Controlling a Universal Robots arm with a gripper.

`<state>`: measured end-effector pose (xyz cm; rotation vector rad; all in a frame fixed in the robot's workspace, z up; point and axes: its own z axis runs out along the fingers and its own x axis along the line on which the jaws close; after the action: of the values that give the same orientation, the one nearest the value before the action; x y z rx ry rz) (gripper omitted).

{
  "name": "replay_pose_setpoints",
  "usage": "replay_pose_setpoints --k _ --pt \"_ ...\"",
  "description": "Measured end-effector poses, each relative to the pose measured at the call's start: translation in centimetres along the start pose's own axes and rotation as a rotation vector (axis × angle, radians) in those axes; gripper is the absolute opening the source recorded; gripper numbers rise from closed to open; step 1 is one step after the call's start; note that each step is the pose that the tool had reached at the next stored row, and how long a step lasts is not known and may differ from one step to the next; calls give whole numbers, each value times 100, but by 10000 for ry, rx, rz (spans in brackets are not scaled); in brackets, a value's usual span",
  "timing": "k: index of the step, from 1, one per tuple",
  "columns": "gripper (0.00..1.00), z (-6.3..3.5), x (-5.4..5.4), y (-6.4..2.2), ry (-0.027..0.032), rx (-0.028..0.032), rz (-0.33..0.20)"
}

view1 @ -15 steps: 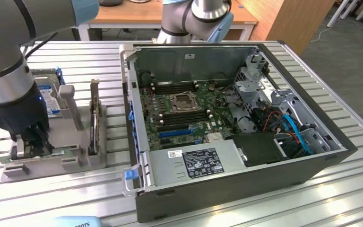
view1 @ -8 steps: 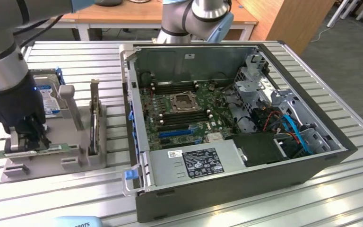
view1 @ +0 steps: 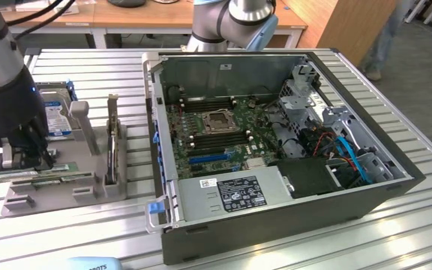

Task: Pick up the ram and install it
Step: 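Pick up the ram and move it above insertion slot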

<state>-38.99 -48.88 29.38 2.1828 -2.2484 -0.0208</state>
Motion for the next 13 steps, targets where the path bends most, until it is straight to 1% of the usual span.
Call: replay_pose_setpoints --k 7,13 --pt "12 -217 -1 3 0 -1 0" --pt "12 -382 -2 6 0 0 1"
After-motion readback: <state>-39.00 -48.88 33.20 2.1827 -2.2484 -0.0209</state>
